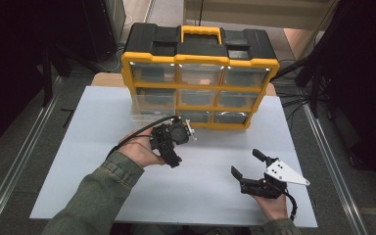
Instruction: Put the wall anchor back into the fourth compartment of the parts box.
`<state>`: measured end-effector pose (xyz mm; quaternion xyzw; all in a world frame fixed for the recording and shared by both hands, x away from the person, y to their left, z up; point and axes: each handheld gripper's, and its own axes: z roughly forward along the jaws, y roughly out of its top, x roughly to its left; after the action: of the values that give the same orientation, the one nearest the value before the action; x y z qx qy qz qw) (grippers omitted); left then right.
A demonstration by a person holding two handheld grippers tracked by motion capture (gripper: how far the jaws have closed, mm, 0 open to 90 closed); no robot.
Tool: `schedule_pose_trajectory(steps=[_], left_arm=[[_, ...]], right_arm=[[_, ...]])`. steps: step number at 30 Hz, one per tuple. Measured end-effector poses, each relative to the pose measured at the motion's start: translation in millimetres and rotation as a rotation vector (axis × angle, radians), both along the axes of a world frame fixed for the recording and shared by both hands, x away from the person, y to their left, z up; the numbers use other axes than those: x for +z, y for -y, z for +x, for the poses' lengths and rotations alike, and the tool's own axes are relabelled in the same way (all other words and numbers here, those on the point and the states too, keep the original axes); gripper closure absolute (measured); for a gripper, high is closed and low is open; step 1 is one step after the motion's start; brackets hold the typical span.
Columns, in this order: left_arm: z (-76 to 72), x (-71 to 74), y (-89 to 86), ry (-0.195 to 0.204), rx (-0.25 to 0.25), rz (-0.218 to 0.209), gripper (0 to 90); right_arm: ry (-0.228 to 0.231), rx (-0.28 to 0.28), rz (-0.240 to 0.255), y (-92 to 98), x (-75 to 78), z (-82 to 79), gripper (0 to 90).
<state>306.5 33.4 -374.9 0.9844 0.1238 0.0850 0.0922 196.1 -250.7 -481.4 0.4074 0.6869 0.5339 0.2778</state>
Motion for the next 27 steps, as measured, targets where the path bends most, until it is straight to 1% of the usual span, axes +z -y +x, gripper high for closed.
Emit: schedule_pose_trajectory(steps=[3,7,8,10,11,14,18,21,24,27], left_arm=[[2.5,-13.6,-5.5,-0.013,0.013,0.016,36.3],[5.3,-31.3,-13.6,-0.038,0.037,0.009,36.4],[5.7,-35.3,-15.7,-0.048,0.039,0.016,36.3],[4.9,-42.8,-19.4,-0.057,0.044,0.033,36.4],[4.1,-46.2,-21.4,-0.057,0.045,0.035,36.3],[0.6,-52.1,-28.3,-0.066,0.06,0.027,36.3],[-7.3,-57.4,-39.9,-0.057,0.084,-0.002,36.3],[-12.4,-62.1,-52.1,-0.066,0.088,-0.007,36.3],[-15.2,-65.6,-66.8,-0.068,0.114,-0.017,36.3],[-19.2,-65.6,-80.7,-0.104,0.125,-0.042,36.3]], right_arm=[[0.0,-0.002,0.0,0.1,-0.1,0.1,7.2],[-0.007,0.001,-0.002,-0.9,-0.5,0.2,7.2],[-0.006,0.0,-0.004,-1.0,-0.6,0.1,7.2],[-0.005,0.0,-0.004,-1.0,-0.6,0.0,7.1],[-0.005,-0.001,-0.005,-0.9,-0.7,0.0,7.1],[-0.007,-0.002,-0.006,-1.1,-0.9,0.1,7.2],[-0.006,-0.001,-0.006,-1.4,-1.0,0.2,7.2],[-0.006,-0.001,-0.007,-1.2,-1.2,0.4,7.2],[-0.007,-0.001,-0.007,-1.2,-1.3,0.4,7.2],[-0.008,-0.001,-0.008,-1.8,-1.8,0.4,7.1]])
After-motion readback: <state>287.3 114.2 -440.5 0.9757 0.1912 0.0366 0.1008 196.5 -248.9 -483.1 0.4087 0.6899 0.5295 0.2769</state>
